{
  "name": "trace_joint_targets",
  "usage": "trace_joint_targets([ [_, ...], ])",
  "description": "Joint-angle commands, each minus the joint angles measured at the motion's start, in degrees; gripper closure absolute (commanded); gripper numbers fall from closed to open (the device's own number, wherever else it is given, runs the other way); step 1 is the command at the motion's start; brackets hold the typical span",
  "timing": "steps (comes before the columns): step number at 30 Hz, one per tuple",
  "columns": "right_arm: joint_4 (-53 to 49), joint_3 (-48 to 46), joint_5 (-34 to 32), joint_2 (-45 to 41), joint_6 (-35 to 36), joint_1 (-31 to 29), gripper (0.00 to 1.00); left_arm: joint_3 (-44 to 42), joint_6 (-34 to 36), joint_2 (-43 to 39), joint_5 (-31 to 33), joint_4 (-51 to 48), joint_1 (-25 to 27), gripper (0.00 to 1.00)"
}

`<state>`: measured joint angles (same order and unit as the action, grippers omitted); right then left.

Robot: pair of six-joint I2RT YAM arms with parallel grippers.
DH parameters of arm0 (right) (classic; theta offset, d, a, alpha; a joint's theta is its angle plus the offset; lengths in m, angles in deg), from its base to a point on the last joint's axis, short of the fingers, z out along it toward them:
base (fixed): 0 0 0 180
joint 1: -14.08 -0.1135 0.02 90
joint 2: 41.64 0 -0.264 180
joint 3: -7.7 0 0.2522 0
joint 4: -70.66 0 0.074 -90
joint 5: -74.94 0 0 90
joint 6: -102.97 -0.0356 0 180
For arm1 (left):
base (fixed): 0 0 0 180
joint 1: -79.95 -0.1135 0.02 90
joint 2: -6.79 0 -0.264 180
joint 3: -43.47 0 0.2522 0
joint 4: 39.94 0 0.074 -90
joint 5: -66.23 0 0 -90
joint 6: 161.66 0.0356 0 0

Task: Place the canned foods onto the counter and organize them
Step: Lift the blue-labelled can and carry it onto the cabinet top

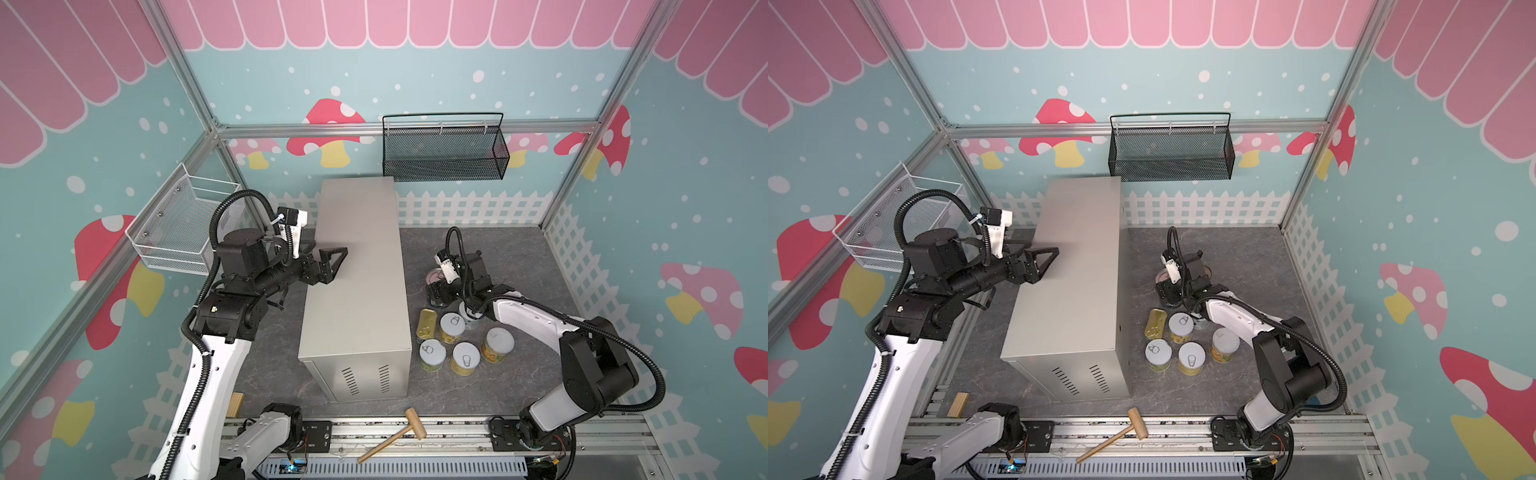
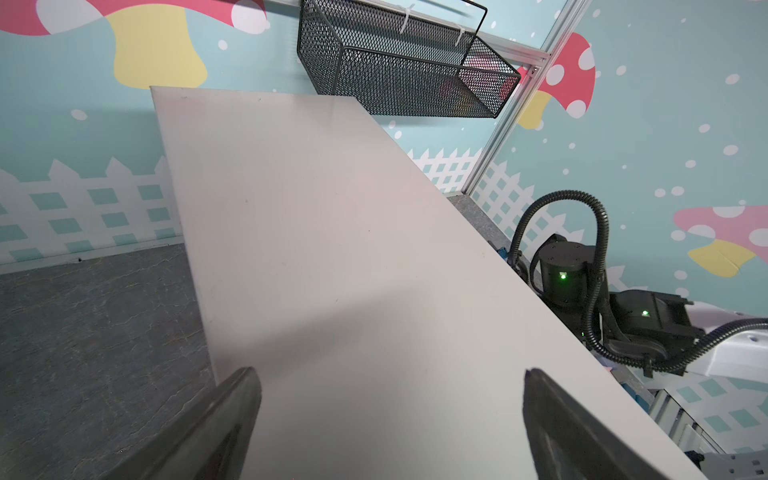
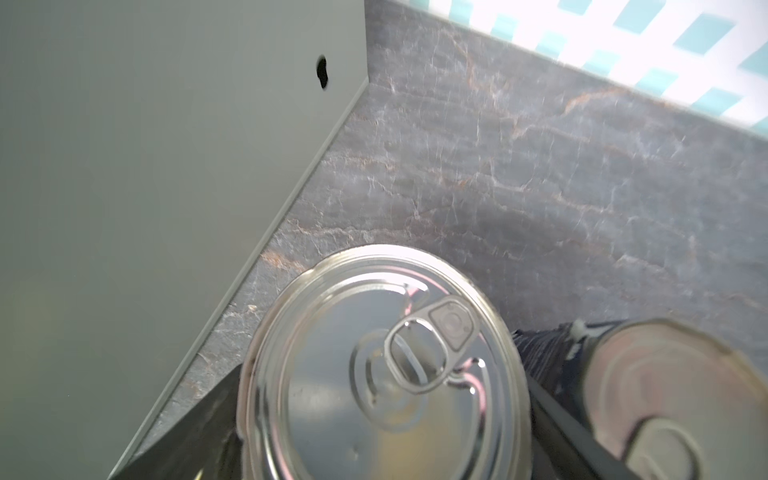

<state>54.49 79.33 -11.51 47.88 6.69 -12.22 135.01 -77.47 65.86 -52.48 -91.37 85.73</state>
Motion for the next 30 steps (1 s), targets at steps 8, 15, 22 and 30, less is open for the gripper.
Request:
trace_joint_targets([
  [8,-3.1,17.1,3.7,-7.5,6.2,-0.1,0.53,-0.3,-0.3,-0.4,0.4,0.4,0.2,0.01],
  [15,-13.8,32.8,5.5,-7.2,7.8,-0.1,0.53,-0.3,1.0,-0.9,-2.8,0.2,0.2,0.01],
  [22,-24.1,51.3,13.8,-4.3,9.1,-0.1,0.53,-0.1,2.9,-1.8,-4.6,-1.6,0.2,0.01],
  [30,-29.6,69.4,31.7,1.9,7.5,-0.1,0.51,0.3,6.3,-2.7,-10.9,-1.7,0.2,0.01],
])
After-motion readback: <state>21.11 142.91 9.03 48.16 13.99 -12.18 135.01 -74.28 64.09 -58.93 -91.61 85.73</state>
